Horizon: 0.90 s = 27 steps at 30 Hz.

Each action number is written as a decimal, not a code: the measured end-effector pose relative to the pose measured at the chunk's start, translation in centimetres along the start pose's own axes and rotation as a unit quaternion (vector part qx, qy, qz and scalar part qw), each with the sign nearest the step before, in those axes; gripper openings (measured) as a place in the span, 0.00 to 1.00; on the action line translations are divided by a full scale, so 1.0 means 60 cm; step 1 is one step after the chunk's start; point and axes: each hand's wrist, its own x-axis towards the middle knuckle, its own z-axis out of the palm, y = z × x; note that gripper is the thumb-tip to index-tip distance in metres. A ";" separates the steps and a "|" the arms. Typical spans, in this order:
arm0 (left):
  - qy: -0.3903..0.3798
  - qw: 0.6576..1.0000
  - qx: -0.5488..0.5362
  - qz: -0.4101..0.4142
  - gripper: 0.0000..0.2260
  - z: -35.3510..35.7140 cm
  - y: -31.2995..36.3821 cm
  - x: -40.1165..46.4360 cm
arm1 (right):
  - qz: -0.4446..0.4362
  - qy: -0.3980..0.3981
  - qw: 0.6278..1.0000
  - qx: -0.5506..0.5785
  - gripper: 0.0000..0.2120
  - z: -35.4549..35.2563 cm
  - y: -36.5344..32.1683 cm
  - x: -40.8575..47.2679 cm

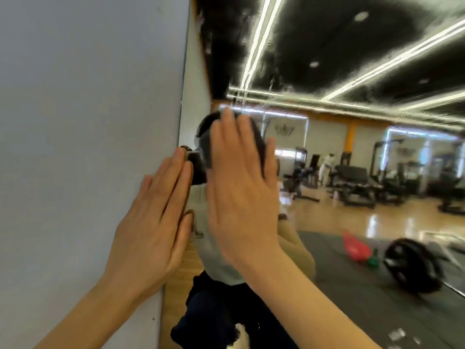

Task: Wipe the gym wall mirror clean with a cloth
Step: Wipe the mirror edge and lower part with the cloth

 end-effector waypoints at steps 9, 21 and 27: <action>0.014 1.000 0.005 0.016 0.29 0.007 -0.007 0.000 | 0.198 0.007 0.980 -0.031 0.27 -0.082 0.188 -0.081; 0.017 1.000 -0.001 -0.014 0.28 -0.007 -0.020 -0.004 | -0.066 -0.055 0.996 -0.031 0.27 -0.032 0.077 0.021; 0.017 1.000 -0.007 -0.007 0.27 -0.007 -0.023 -0.006 | 0.179 0.007 0.983 -0.025 0.27 -0.073 0.160 -0.024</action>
